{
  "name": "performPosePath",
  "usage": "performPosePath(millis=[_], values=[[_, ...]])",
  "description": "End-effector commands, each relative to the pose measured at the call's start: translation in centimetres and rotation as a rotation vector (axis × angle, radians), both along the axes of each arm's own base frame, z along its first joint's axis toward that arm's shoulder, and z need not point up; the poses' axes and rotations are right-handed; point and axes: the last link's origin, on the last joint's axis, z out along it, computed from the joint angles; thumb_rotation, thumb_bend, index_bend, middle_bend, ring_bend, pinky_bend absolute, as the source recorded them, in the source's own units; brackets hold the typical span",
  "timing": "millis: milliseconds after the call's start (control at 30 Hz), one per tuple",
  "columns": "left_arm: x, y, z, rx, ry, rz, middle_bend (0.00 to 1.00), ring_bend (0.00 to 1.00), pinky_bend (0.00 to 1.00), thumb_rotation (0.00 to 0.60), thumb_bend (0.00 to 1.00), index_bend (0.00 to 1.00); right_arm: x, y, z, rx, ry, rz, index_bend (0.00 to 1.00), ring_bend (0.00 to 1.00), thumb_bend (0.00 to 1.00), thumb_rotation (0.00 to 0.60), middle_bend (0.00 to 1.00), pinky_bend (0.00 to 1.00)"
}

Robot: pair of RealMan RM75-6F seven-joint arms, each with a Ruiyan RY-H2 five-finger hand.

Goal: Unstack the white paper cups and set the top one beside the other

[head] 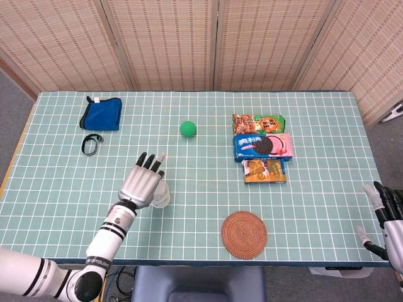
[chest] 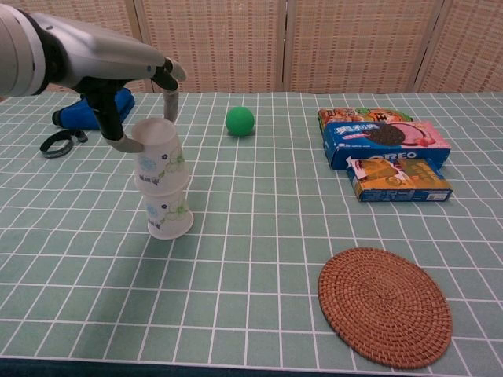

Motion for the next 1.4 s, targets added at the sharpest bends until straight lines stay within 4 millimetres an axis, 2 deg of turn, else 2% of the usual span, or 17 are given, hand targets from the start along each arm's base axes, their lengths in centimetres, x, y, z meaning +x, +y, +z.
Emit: performPosePath(millis=[33,400,767,1100,1400], values=[[0.1,-0.1,0.5,0.014,0.007,0.001,0.00,0.00,0.00,0.600,0.30,0.42,0.0,0.1,0.0,-0.002,0.002,0.001,0.01,0.00,0.30,0.600,0.00,0.00],[-1.2,-0.2,3.3,0.076,0.013,0.036,0.00,0.00,0.00,0.600,0.30,0.42,0.1,-0.1,-0.4,-0.004,0.016,-0.003,0.01,0.00,0.30,0.600,0.00,0.00],[-5.4,-0.6,5.0,0.100,-0.028,0.112,0.00,0.00,0.00,0.600,0.30,0.42,0.3,0.0,-1.0,0.000,0.026,-0.008,0.01,0.00,0.30,0.600,0.00,0.00],[-8.4,-0.1,4.8,0.088,-0.070,0.148,0.00,0.00,0.00,0.600,0.30,0.42,0.3,0.1,-1.3,0.001,0.038,-0.016,0.01,0.00,0.30,0.600,0.00,0.00],[-10.6,0.3,3.8,0.087,-0.074,0.174,0.00,0.00,0.00,0.600,0.29,0.42,0.2,-0.1,-1.1,0.011,0.033,-0.018,0.01,0.00,0.30,0.600,0.00,0.00]])
